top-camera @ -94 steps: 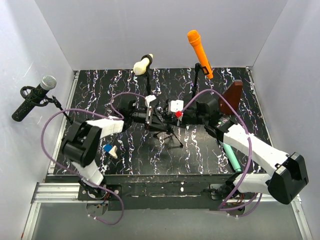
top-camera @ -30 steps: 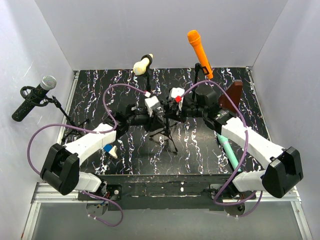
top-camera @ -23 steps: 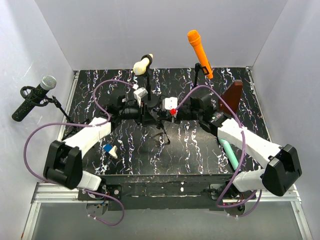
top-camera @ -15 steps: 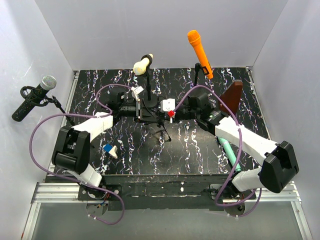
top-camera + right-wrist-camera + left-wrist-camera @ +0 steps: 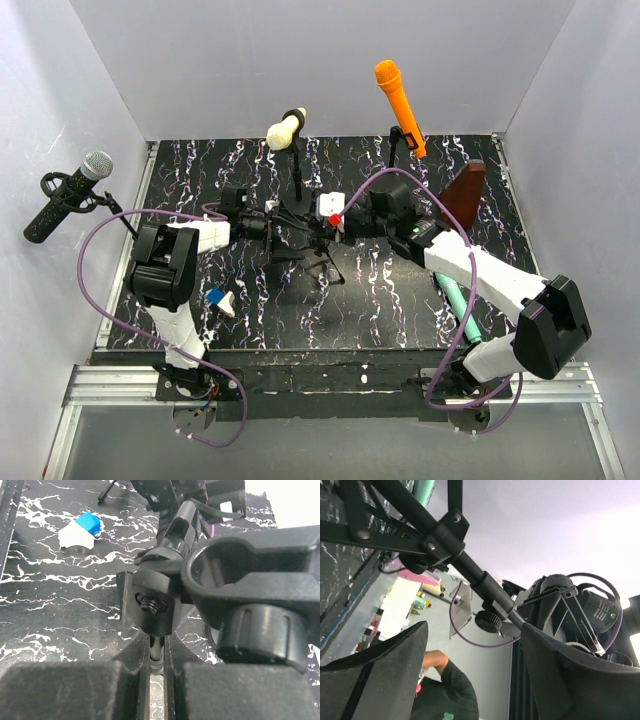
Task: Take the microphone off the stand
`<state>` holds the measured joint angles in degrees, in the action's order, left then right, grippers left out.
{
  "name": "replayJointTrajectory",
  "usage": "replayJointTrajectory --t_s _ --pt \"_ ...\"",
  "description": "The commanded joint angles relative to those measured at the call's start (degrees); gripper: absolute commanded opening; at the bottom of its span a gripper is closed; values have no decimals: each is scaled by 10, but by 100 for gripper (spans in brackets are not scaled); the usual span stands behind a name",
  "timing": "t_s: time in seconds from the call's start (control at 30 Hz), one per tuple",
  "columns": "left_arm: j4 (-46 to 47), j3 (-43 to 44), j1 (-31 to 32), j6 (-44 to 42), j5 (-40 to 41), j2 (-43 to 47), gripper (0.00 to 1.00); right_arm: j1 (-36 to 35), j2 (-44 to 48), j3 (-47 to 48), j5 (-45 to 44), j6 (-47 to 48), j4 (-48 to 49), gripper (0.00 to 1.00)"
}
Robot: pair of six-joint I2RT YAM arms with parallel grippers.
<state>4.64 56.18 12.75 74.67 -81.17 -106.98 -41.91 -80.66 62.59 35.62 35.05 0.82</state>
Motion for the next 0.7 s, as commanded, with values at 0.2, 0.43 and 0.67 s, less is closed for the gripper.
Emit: replayJointTrajectory --t_s 0.2,0.43,0.67 --pt "-227 27 -19 -412 172 141 74 3 5 11 -22 -38 -42 1" --pt "-169 19 -15 -419 213 158 73 4 9 6 -25 -46 -44 1" --pt "-141 9 2 -391 235 133 71 3 6 9 -27 -50 -44 1"
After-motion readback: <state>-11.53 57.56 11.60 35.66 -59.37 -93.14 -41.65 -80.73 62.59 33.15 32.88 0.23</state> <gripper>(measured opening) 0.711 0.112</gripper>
